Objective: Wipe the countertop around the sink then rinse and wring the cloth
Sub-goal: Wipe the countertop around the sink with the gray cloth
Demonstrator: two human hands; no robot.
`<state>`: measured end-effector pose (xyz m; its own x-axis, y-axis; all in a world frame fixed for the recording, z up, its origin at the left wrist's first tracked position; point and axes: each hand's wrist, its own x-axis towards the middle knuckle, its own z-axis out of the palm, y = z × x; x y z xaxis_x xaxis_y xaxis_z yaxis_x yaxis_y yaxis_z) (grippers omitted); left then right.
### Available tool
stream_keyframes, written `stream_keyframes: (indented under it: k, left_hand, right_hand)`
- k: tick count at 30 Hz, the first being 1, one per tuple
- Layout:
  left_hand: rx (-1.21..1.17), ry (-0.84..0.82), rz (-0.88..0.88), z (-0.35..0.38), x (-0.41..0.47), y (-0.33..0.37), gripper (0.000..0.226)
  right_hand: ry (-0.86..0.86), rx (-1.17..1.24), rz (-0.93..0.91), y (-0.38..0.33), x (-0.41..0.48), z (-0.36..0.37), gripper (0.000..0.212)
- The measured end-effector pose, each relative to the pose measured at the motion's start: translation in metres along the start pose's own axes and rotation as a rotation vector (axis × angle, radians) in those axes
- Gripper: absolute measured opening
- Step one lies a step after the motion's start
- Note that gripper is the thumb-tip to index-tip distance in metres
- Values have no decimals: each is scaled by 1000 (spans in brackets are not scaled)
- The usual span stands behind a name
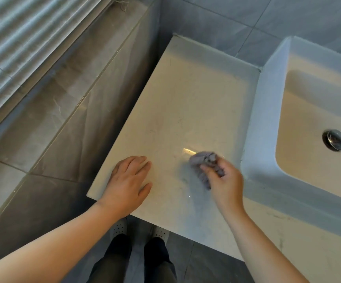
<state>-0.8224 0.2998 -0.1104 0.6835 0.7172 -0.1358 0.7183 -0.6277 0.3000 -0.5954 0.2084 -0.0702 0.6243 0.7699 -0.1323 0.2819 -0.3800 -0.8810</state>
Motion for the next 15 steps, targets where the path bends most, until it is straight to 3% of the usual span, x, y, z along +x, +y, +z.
stream_keyframes:
  k: [4, 10, 12, 15]
  left_hand:
    - [3, -11, -3, 1, 0, 2, 59]
    - [7, -12, -3, -1, 0, 1, 60]
    - [12, -5, 10, -2, 0, 1, 60]
    - [19, -3, 20, -3, 0, 0, 60]
  right_hand:
    - [301, -187, -72, 6, 54, -21, 26]
    - [468, -365, 58, 25, 69, 0, 31]
    - [476, -356, 105, 29, 69, 0, 31]
    - [353, -389, 46, 31, 49, 0, 26]
